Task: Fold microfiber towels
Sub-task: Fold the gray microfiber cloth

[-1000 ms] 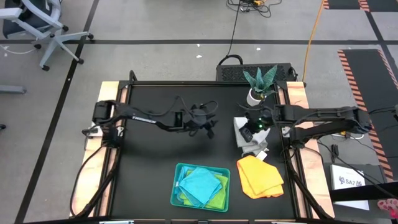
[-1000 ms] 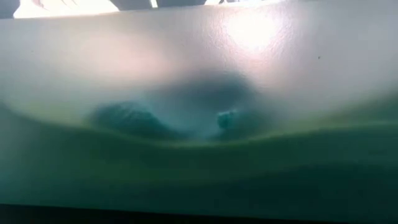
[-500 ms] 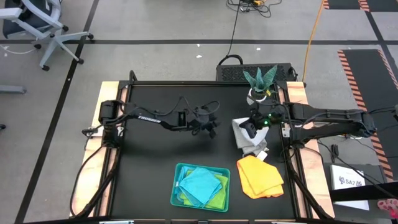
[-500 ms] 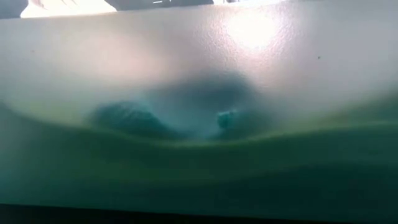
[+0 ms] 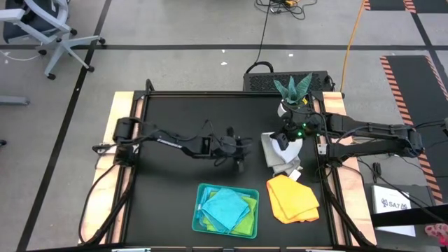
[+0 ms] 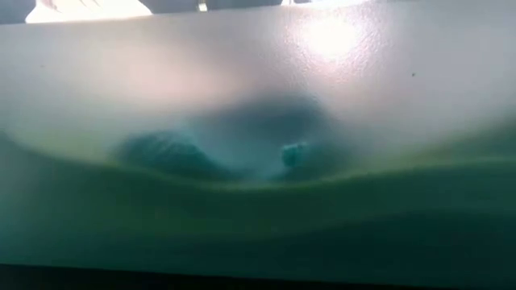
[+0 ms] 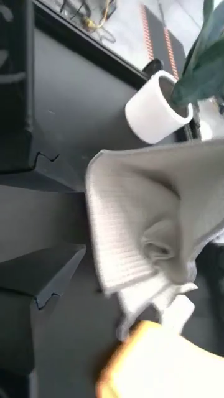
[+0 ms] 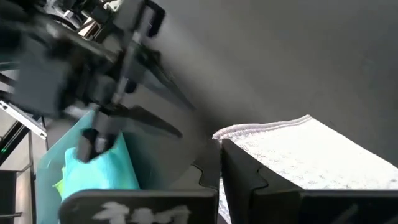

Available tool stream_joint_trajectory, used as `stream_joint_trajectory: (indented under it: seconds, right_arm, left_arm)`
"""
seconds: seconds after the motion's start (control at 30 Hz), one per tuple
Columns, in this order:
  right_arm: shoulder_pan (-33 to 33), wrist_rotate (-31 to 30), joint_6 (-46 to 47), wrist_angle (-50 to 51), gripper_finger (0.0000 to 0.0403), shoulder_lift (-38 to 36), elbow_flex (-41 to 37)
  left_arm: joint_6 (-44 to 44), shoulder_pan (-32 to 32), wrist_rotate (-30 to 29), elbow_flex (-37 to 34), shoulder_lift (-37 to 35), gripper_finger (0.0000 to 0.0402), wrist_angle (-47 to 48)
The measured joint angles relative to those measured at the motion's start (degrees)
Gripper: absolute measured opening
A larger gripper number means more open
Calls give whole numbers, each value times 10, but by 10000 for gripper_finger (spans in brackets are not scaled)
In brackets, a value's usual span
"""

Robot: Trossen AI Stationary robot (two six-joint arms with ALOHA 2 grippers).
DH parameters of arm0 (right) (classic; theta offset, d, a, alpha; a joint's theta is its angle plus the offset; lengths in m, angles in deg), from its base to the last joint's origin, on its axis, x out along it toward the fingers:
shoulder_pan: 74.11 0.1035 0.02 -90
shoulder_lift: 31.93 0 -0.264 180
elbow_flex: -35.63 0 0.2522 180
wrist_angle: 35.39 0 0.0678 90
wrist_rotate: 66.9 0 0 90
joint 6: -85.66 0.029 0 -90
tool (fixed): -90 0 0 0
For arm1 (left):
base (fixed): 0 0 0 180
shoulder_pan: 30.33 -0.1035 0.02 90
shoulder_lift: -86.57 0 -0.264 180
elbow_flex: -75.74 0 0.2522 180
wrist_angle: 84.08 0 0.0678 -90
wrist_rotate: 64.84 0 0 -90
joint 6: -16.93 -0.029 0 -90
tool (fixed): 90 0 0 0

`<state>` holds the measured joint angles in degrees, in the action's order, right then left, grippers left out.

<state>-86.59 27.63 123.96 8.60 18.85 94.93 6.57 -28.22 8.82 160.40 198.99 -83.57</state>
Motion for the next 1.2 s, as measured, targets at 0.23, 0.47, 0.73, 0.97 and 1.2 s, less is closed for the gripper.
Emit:
stream_joint_trajectory:
  seconds: [0.23,0.47,0.73,0.97,1.2]
  right_arm:
    - [1,1,11,1,0,0,0]
    - [0,-16,19,-7,0,3,0]
    - [-4,8,-13,-142,0,110,0]
    - [-55,98,-27,-343,0,197,0]
    - [-76,138,-25,-426,0,228,0]
  left_arm:
    - [-59,11,42,0,53,149,-80]
    - [-116,26,63,0,90,149,-137]
    - [-105,35,63,0,101,149,-121]
    - [-83,40,57,0,101,149,-119]
    - [-71,38,56,0,101,149,-119]
